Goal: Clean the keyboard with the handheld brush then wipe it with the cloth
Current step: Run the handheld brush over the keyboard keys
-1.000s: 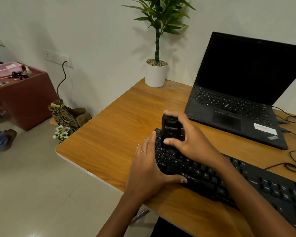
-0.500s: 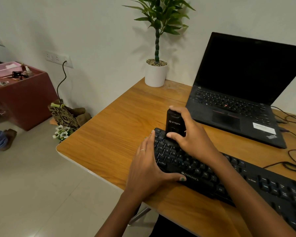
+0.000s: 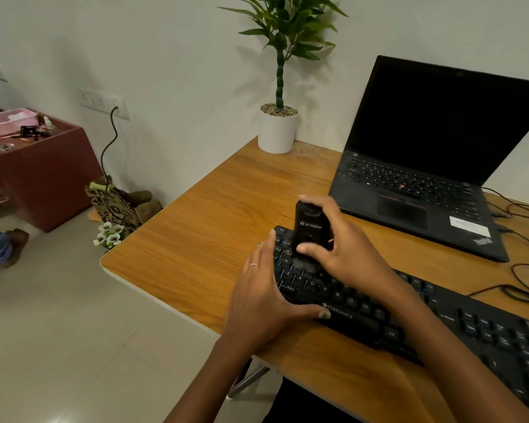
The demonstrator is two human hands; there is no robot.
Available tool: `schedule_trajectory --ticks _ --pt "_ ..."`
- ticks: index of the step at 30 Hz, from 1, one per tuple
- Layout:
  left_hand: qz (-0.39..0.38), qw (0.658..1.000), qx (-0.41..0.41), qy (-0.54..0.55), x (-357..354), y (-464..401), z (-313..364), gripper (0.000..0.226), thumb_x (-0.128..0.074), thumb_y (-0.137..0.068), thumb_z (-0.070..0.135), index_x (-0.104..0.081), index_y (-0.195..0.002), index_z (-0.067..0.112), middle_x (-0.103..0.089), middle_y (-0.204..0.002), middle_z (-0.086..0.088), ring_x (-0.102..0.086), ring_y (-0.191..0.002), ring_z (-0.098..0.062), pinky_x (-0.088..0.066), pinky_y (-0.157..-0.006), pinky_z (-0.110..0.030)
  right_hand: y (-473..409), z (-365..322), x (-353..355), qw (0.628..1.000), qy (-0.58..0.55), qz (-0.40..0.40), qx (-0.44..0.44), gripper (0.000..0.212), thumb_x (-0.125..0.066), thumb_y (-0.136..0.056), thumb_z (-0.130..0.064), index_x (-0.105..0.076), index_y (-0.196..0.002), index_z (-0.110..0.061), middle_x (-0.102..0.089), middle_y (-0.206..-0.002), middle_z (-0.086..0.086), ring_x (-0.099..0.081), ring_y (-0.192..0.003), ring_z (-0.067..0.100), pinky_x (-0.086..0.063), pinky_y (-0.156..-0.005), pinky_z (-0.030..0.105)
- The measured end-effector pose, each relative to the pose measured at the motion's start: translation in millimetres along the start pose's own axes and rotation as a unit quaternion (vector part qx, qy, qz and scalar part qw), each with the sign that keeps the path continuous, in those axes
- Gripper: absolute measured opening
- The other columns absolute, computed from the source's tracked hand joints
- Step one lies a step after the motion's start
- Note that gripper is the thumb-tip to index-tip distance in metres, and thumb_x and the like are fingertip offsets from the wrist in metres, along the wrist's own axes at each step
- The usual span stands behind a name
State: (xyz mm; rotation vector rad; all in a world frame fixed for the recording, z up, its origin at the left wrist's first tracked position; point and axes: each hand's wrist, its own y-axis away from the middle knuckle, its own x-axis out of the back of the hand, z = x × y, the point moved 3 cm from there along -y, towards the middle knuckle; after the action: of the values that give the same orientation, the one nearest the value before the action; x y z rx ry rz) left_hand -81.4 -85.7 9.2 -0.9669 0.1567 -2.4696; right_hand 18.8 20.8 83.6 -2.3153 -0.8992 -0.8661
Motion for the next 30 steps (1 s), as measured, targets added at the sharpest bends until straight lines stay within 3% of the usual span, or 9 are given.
schedule_trajectory --ticks 2,6,10,14,18,22,26,30 --pt "-0.003 1.000 0.007 0.007 0 0 -1 0.139 -0.077 -0.046 0.075 -0.002 -0.153 0.028 -0.023 -0.152 0.013 -0.022 -0.133 0.002 -0.027 -0.101 -0.018 2 0 -1 1.000 -0.005 0.023 -0.001 0.072 -0.071 -0.082 -0.021 -0.027 -0.131 -0.050 -0.055 -0.113 -0.010 -0.059 -0.094 0.009 -0.056 -0.074 0.029" --pt "-0.004 1.000 0.012 0.020 0 -2 -4 0.133 -0.078 -0.046 0.075 -0.012 -0.152 0.029 -0.030 -0.150 0.013 -0.030 -0.133 -0.003 -0.041 -0.103 -0.029 12 -15 -11 0.997 -0.027 -0.060 0.038 0.072 -0.071 -0.082 -0.017 -0.030 -0.129 -0.052 -0.054 -0.118 -0.016 -0.058 -0.101 0.005 -0.056 -0.077 0.026" --pt "-0.005 1.000 0.011 0.020 1 -1 -1 0.139 -0.078 -0.045 0.073 -0.001 -0.153 0.031 -0.024 -0.152 0.014 -0.024 -0.131 0.002 -0.029 -0.099 -0.019 6 -5 -4 1.000 -0.018 -0.001 0.013 0.072 -0.071 -0.082 -0.019 -0.029 -0.132 -0.048 -0.055 -0.115 -0.010 -0.060 -0.096 0.009 -0.058 -0.076 0.033" --pt "-0.007 0.999 0.014 0.031 1 -2 -2 0.134 -0.080 -0.046 0.072 -0.009 -0.152 0.032 -0.030 -0.150 0.013 -0.032 -0.132 -0.003 -0.040 -0.104 -0.031 12 -14 -10 0.997 -0.042 -0.058 0.036 0.071 -0.072 -0.081 -0.017 -0.031 -0.127 -0.053 -0.054 -0.113 -0.021 -0.059 -0.097 0.003 -0.057 -0.075 0.025" --pt "-0.004 1.000 0.012 0.026 2 0 0 0.138 -0.082 -0.047 0.069 0.000 -0.152 0.032 -0.023 -0.153 0.014 -0.026 -0.132 -0.002 -0.030 -0.099 -0.020 5 -6 -7 0.999 -0.038 -0.014 0.012 0.071 -0.072 -0.081 -0.020 -0.030 -0.130 -0.049 -0.053 -0.108 -0.020 -0.061 -0.091 0.005 -0.058 -0.074 0.031" --pt "-0.004 0.999 0.015 0.039 2 -2 -1 0.129 -0.081 -0.047 0.070 -0.015 -0.151 0.031 -0.033 -0.147 0.014 -0.034 -0.129 -0.002 -0.042 -0.102 -0.031 8 -16 -15 0.997 -0.033 -0.056 0.040 0.072 -0.071 -0.081 -0.018 -0.030 -0.129 -0.052 -0.054 -0.114 -0.015 -0.060 -0.095 0.007 -0.058 -0.076 0.032" --pt "-0.001 0.999 0.014 0.042 4 -1 1 0.137 -0.082 -0.047 0.067 -0.002 -0.152 0.033 -0.026 -0.150 0.016 -0.026 -0.128 0.005 -0.032 -0.101 -0.020 2 -10 -9 0.999 -0.023 -0.018 0.017 0.072 -0.072 -0.081 -0.020 -0.029 -0.130 -0.049 -0.056 -0.111 -0.011 -0.061 -0.089 0.006 -0.058 -0.073 0.034" --pt "-0.003 0.999 0.020 0.047 3 -2 0 0.130 -0.082 -0.046 0.068 -0.014 -0.151 0.033 -0.036 -0.144 0.017 -0.035 -0.125 0.002 -0.044 -0.100 -0.030 5 -18 -14 0.996 -0.019 -0.077 0.035 0.072 -0.072 -0.081 -0.020 -0.029 -0.128 -0.051 -0.055 -0.116 -0.012 -0.060 -0.095 0.007 -0.057 -0.076 0.032"
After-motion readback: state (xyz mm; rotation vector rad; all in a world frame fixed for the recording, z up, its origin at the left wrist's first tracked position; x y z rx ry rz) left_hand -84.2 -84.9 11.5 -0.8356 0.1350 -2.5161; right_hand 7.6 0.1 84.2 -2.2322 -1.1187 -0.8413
